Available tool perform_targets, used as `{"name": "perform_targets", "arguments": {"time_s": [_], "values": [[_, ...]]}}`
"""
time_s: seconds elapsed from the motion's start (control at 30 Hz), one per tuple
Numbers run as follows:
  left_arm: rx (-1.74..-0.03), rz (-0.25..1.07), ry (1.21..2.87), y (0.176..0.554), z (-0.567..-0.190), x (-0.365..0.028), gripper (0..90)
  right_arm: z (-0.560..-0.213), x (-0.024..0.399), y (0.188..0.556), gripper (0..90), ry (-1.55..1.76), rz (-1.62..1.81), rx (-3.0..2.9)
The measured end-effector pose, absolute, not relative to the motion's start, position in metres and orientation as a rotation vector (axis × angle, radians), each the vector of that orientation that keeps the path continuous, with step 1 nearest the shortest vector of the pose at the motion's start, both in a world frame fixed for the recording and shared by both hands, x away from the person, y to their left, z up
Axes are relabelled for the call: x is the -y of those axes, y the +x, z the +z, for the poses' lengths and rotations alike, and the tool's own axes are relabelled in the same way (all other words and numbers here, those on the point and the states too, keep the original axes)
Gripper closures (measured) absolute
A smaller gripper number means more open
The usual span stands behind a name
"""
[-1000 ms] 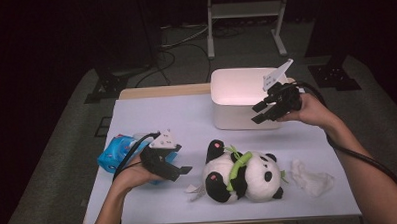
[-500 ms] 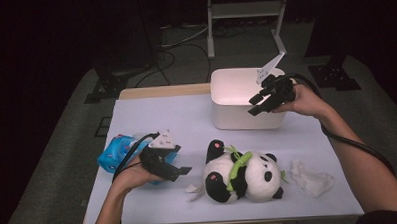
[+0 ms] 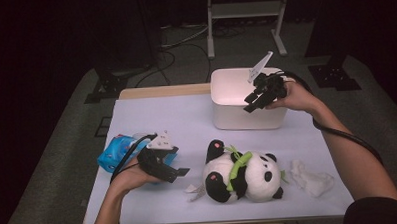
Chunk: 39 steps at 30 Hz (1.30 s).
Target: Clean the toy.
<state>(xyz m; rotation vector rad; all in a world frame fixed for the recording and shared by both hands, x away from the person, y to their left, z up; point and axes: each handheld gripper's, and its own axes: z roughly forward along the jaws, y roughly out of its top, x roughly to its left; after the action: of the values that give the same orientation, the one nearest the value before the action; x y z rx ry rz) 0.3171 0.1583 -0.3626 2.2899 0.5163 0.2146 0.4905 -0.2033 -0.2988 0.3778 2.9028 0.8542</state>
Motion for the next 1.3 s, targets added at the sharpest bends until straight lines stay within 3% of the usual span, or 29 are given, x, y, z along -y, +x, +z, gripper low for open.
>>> {"name": "perform_targets", "arguments": {"time_s": [0.47,0.73,1.3], "values": [[-0.518,0.214,2.289,0.316,-0.363,-0.161,18.5,-0.307,0.199,0.495,61.2,0.383,0.814,-2.920],[-0.531,0.216,2.283,0.315,-0.363,-0.164,18.5,-0.312,0.199,0.501,82.5,0.406,0.829,-2.959],[-0.535,0.206,2.289,0.314,-0.365,-0.161,18.5,-0.313,0.196,0.498,85.8,0.357,0.887,-3.005]]}}
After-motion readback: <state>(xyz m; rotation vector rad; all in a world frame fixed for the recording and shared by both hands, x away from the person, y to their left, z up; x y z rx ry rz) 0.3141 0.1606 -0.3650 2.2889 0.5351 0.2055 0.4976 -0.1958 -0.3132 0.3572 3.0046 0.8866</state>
